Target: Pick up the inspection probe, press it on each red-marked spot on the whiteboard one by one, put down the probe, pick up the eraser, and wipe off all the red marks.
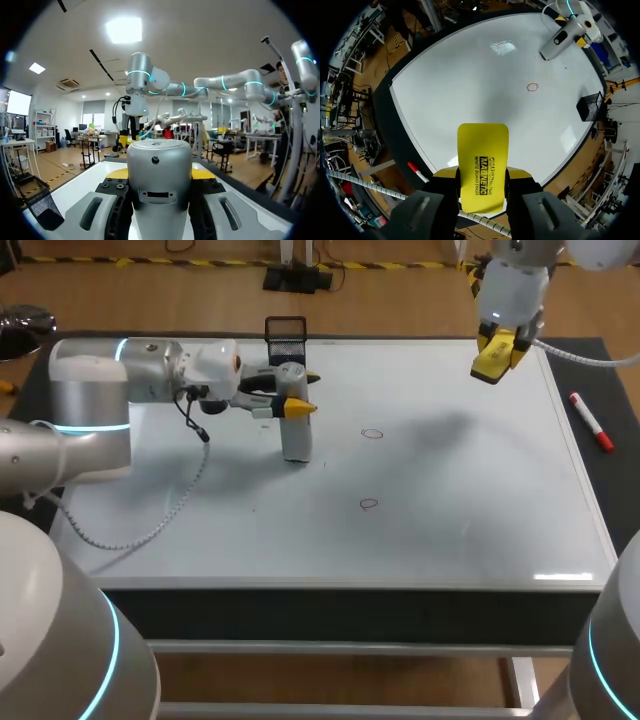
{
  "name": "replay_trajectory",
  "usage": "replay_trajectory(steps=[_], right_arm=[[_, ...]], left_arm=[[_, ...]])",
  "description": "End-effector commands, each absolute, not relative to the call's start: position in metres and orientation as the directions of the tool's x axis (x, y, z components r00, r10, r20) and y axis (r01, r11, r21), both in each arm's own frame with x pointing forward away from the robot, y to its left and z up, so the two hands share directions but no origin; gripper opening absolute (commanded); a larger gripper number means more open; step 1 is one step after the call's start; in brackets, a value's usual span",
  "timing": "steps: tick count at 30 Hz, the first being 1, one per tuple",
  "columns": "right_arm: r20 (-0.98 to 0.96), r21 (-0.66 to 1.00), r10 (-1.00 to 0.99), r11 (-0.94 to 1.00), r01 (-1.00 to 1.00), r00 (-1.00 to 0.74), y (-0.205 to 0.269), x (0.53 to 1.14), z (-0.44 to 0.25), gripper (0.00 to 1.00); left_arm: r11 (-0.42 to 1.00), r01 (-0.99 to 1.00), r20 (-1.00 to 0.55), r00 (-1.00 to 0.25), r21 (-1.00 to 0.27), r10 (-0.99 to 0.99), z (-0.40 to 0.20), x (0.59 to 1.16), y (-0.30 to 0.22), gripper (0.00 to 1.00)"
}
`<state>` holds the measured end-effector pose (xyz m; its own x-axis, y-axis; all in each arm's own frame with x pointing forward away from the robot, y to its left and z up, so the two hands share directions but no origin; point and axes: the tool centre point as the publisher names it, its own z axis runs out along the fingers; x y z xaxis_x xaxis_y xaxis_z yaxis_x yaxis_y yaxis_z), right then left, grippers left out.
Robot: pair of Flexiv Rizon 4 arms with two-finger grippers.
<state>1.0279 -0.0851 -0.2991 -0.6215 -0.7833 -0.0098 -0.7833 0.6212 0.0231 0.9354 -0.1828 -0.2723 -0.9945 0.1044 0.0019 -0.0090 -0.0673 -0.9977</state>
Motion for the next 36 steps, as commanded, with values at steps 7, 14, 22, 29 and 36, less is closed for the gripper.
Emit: replay_trajectory(steps=[7,14,22,29,36], right_arm=[[-0.007,0.021,-0.784,0.62,-0.784,-0.62,-0.086,1.028,-0.298,0.0],[-0.007,0.021,-0.784,0.62,-0.784,-0.62,-0.086,1.028,-0.298,0.0],[-0.007,0.021,-0.784,0.62,-0.784,-0.62,-0.086,1.028,-0.298,0.0],[-0.007,0.021,-0.784,0.62,-0.784,-0.62,-0.086,1.028,-0.298,0.0],[-0.007,0.021,-0.784,0.62,-0.784,-0.62,-0.086,1.028,-0.298,0.0]], left_arm=[[-0.065,-0.001,-0.006,-0.993,-0.998,0.119,-0.277,0.937,-0.184,0.0],[-0.061,-0.004,-0.003,-0.993,-0.998,0.12,-0.279,0.935,-0.184,0.0],[-0.06,-0.005,-0.002,-0.993,-0.998,0.119,-0.279,0.932,-0.183,0.0],[-0.068,-0.004,-0.004,-0.993,-0.998,0.116,-0.275,0.932,-0.182,0.0],[-0.071,0.029,-0.035,-0.995,-0.997,0.092,-0.246,0.941,-0.156,0.0]])
